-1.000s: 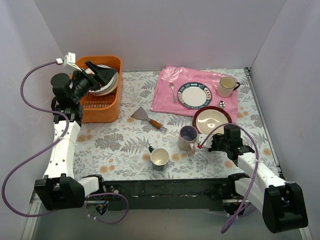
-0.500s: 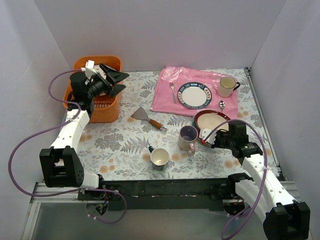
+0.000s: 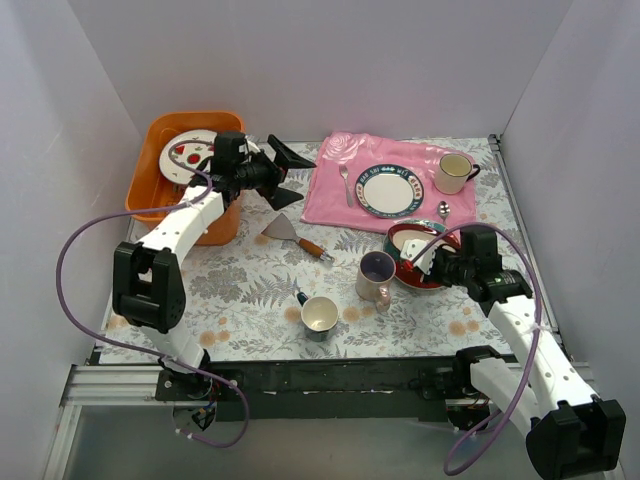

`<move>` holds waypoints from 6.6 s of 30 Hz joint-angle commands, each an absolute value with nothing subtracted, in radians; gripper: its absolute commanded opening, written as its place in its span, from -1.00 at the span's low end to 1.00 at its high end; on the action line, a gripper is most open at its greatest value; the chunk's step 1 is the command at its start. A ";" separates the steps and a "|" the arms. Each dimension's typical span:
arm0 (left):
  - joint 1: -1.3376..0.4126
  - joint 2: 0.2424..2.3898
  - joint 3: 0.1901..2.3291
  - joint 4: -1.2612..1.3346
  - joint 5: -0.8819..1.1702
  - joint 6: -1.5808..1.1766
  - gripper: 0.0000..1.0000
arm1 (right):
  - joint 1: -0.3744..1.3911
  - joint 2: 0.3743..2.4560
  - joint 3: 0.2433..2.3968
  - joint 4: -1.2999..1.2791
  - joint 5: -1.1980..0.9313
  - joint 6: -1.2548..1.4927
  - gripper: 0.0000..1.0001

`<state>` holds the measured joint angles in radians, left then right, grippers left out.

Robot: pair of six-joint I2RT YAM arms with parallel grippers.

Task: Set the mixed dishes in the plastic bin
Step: Pick up the plate at the center of the board, then place the plate in the plastic bin.

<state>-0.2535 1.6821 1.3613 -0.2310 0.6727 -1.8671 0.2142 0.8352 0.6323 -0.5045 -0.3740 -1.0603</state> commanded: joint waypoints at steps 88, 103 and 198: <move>-0.546 1.838 1.487 0.072 0.764 -1.988 -1.00 | 0.371 1.045 1.098 -0.298 -0.555 -0.881 -0.38; -0.407 1.718 1.408 0.250 0.830 -1.942 -1.00 | 0.371 1.042 1.201 -0.184 -0.641 -0.620 0.74; 0.425 1.678 1.448 0.117 0.701 -1.755 -1.00 | 0.107 1.111 1.035 0.054 -0.416 0.051 0.95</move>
